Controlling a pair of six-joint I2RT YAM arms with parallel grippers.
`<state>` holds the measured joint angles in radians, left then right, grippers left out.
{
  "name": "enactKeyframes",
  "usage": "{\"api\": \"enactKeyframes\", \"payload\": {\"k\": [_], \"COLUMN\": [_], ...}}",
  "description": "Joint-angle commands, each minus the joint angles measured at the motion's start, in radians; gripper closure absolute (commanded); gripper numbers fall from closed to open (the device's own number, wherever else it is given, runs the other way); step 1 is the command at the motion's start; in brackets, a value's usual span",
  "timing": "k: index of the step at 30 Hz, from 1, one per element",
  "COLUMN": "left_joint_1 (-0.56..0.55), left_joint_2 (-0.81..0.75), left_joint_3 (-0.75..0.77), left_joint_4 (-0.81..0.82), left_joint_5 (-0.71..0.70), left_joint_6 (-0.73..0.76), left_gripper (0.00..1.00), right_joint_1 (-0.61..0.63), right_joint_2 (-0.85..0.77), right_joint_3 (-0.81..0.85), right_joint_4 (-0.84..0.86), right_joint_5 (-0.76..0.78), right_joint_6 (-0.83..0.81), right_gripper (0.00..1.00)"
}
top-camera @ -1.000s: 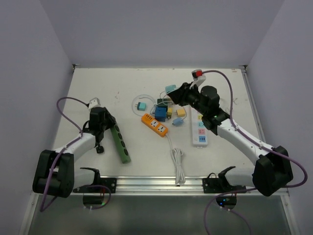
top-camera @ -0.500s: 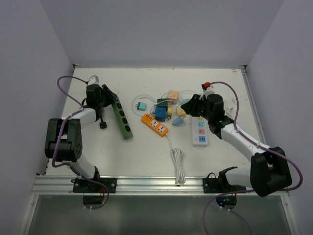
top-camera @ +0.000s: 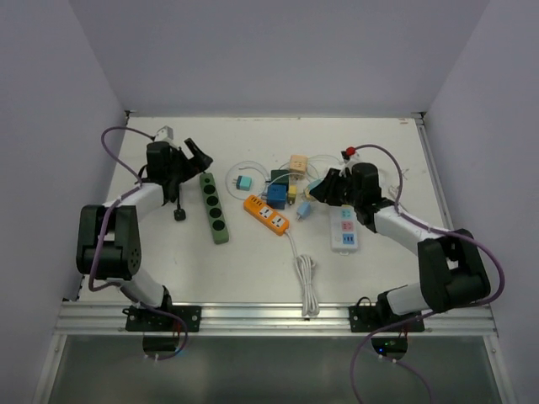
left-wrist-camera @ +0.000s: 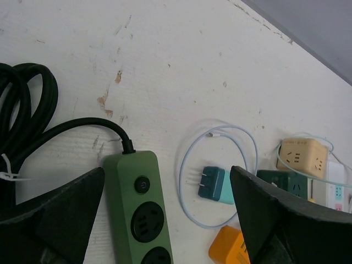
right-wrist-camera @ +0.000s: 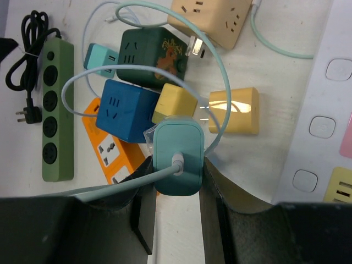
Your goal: Pull the plug off the socket
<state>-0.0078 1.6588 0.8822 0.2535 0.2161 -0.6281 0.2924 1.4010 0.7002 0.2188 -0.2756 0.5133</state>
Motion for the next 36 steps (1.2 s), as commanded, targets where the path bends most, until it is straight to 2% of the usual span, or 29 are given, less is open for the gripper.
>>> {"api": "enactKeyframes", "payload": {"k": [1,4,6,9,12,13,16,17,22,27,30,31,36], "left_joint_1": [0.008,-0.003,-0.003,-0.015,-0.026,-0.027,-0.038,-0.041,-0.067,-0.136,-0.138,-0.136,-0.138], "left_joint_2": [-0.123,-0.206,-0.264,-0.381,-0.464,-0.499,-0.58,-0.599,-0.707,-0.789,-0.81,-0.812,-0.835], "left_joint_3": [0.084,0.132,0.12,0.113,0.092,0.083,0.003,-0.021,-0.114,-0.115,-0.118,-0.115,-0.123], "left_joint_4": [-0.1,-0.242,-0.252,-0.324,-0.371,-0.387,-0.395,-0.399,-0.433,-0.454,-0.447,-0.447,-0.433], "left_joint_5": [-0.001,-0.075,-0.087,-0.083,-0.04,-0.023,-0.02,-0.029,-0.13,-0.196,-0.178,-0.17,-0.12], "left_joint_6": [0.067,0.096,0.096,0.102,0.122,0.128,0.179,0.192,0.264,0.311,0.312,0.311,0.3], "left_gripper": [0.0,0.0,0.01,0.0,0.0,0.0,0.0,0.0,0.01,0.01,0.0,0.01,0.01], "right_joint_1": [-0.001,0.001,0.011,0.013,0.013,0.014,0.014,0.013,0.013,0.014,0.013,0.013,0.013], "right_joint_2": [0.044,0.116,0.157,0.197,0.242,0.253,0.248,0.244,0.194,0.09,0.017,-0.002,-0.187], "right_joint_3": [0.051,0.073,0.094,0.145,0.205,0.217,0.257,0.265,0.309,0.37,0.436,0.455,0.438], "right_joint_4": [0.057,0.066,0.073,0.051,0.008,-0.001,-0.061,-0.093,-0.216,-0.387,-0.496,-0.528,-0.605], "right_joint_5": [-0.059,-0.083,-0.079,-0.077,-0.082,-0.079,-0.068,-0.068,-0.004,0.03,0.039,0.062,0.194], "right_joint_6": [0.011,0.019,0.021,0.014,0.008,0.005,-0.007,-0.012,-0.059,-0.099,-0.139,-0.151,-0.216], "right_gripper": [0.99,0.98,0.97,0.89,0.73,0.57,0.39,0.35,0.26,0.23,0.2,0.02,0.01]}}
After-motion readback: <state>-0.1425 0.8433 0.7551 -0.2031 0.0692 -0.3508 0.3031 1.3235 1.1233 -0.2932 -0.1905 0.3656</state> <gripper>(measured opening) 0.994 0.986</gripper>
